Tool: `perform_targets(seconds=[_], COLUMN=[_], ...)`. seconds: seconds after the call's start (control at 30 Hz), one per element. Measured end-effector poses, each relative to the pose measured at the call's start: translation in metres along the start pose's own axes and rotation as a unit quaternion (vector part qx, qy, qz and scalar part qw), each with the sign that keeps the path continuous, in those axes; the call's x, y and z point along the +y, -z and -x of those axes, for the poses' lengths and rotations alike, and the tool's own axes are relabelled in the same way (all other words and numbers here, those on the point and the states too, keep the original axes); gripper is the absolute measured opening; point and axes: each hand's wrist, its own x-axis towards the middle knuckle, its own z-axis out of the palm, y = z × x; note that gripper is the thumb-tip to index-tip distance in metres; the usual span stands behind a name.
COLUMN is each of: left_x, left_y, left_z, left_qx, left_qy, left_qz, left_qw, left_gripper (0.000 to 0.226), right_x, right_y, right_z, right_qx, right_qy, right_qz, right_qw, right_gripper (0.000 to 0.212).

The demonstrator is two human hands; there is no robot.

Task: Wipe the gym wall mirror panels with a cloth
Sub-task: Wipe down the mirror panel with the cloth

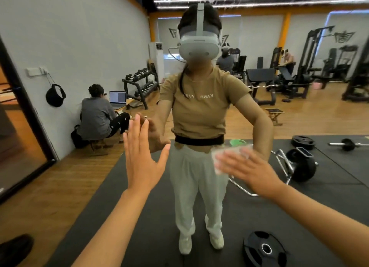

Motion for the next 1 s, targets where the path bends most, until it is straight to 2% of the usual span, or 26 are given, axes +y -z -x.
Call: perform_targets(seconds=[0.07,0.17,0.23,0.3,0.33,0.37,0.4,0.47,0.5,0.57,0.63,0.7,0.73,0.8,0.87,0.9,0.93,1.0], left_x=[0.004,0.009,0.011,0.011,0.011,0.012,0.012,0.014,0.014,0.015,0.013,0.011,0.01,0.009,0.009,0.009,0.008,0.008], left_y=[-0.004,-0.008,-0.011,-0.011,-0.012,-0.012,-0.012,-0.012,-0.012,-0.012,-0.013,-0.015,-0.016,-0.018,-0.019,-0.019,-0.019,-0.019], left_z=[0.0,0.001,0.001,0.0,0.0,0.0,0.001,0.001,0.002,0.002,0.002,0.002,0.003,0.002,0.003,0.003,0.003,0.003], left_qx=[0.008,0.02,0.025,0.031,0.032,0.033,0.034,0.031,0.027,0.026,0.033,0.037,0.037,0.039,0.038,0.037,0.035,0.034], left_qy=[0.013,0.027,0.028,0.031,0.034,0.036,0.037,0.04,0.045,0.051,0.046,0.038,0.037,0.036,0.031,0.03,0.03,0.034], left_qz=[0.007,0.015,0.012,0.008,0.008,0.011,0.016,0.023,0.026,0.028,0.026,0.024,0.024,0.023,0.018,0.017,0.016,0.015], left_qw=[1.0,0.999,0.999,0.999,0.999,0.999,0.999,0.998,0.998,0.998,0.998,0.998,0.998,0.998,0.999,0.999,0.999,0.999], left_gripper=[0.083,0.084,0.085,0.085,0.085,0.085,0.085,0.084,0.084,0.086,0.085,0.085,0.086,0.086,0.086,0.086,0.087,0.087], right_x=[0.026,0.05,0.043,0.016,-0.003,-0.024,-0.045,-0.075,-0.08,-0.071,-0.051,-0.026,-0.013,0.007,0.008,0.004,-0.004,-0.03], right_y=[0.016,0.032,0.025,0.01,0.001,-0.008,-0.016,-0.026,-0.03,-0.03,-0.022,-0.012,-0.009,-0.007,-0.009,-0.008,-0.01,-0.014], right_z=[-0.012,-0.024,-0.024,-0.023,-0.021,-0.018,-0.011,0.008,0.02,0.04,0.053,0.068,0.074,0.077,0.065,0.054,0.042,0.014], right_qx=[0.083,0.211,0.264,0.27,0.255,0.224,0.182,0.088,0.05,0.017,0.031,0.082,0.116,0.206,0.276,0.292,0.3,0.263], right_qy=[-0.149,-0.364,-0.454,-0.505,-0.512,-0.497,-0.455,-0.312,-0.238,-0.155,-0.187,-0.314,-0.398,-0.572,-0.68,-0.703,-0.713,-0.716], right_qz=[-0.032,-0.075,-0.086,-0.094,-0.11,-0.125,-0.13,-0.107,-0.088,-0.075,-0.08,-0.097,-0.101,-0.124,-0.142,-0.14,-0.141,-0.163], right_qw=[0.985,0.904,0.847,0.814,0.813,0.829,0.862,0.94,0.966,0.985,0.979,0.941,0.904,0.784,0.664,0.633,0.618,0.626], right_gripper=[0.073,0.047,0.041,0.047,0.056,0.066,0.074,0.082,0.085,0.082,0.076,0.073,0.069,0.055,0.05,0.05,0.05,0.052])
